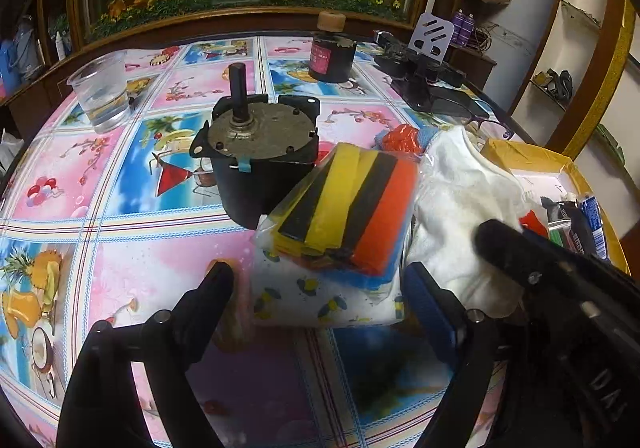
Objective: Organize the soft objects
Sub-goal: 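Grasp the white tissue box with the left gripper while the right grasps the white towel, then lift the tissue box with the left gripper while the right lifts the white towel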
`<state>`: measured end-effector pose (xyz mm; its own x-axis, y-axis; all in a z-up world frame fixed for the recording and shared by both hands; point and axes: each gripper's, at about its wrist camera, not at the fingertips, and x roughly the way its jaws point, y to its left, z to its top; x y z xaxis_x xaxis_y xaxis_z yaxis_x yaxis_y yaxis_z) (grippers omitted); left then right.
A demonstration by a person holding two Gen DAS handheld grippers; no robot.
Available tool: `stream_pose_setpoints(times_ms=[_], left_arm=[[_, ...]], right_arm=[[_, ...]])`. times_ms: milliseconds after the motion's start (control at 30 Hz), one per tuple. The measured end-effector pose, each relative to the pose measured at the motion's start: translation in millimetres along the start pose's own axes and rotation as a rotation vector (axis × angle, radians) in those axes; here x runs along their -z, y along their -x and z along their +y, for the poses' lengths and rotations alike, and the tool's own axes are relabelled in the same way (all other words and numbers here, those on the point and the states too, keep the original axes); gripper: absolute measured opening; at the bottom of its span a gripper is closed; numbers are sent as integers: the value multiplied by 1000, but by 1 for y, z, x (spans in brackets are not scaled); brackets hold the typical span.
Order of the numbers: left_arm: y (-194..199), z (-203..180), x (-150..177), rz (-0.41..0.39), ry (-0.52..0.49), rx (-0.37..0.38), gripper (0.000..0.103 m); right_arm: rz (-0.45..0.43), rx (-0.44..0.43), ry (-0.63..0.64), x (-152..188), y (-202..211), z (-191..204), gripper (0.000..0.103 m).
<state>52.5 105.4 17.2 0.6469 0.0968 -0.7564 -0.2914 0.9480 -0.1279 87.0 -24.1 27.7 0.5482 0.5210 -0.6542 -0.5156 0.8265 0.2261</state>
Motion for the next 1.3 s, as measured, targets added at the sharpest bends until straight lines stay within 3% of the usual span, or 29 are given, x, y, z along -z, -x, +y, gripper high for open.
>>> stream_pose_setpoints(times_ms=[67,100,300,400,767,833,900,933,967,1033,1267,1300], left_arm=[[1,1,1,-6,2,7,73],[3,2,1,-11,2,3,72],[8,5,0,-25,0,-19,68],[16,8,-2,-46,10,-25,68],[41,19,-8,-90,34,0,66],[46,22,-10,-109,36,-3,65],[50,26,-11,-119,43,-3,61],[51,27,-11,-123,50,-2,54],[52,29,-12,-123,53,-2,40],[54,32,-13,-123,61,4,39],[59,39,-13,-119,70,11,39],[58,41,-13,-110,74,16,40]], right_arm=[[-47,-6,-20,-2,10,-5,10],[-66,-34,-39,-3,14,-8,10],[-253,-98,-84,-5,56,-20,10],[-300,-108,-84,-5,66,-21,10],[-207,-163,-86,0,59,-28,12],[-176,-152,-39,2,55,-18,29],[-145,-138,4,6,50,-8,77],[-136,-128,17,7,49,-5,82],[-139,-115,29,9,49,-2,82],[-138,-84,69,13,49,4,85],[-4,55,178,30,20,22,85],[11,82,194,33,15,23,80]])
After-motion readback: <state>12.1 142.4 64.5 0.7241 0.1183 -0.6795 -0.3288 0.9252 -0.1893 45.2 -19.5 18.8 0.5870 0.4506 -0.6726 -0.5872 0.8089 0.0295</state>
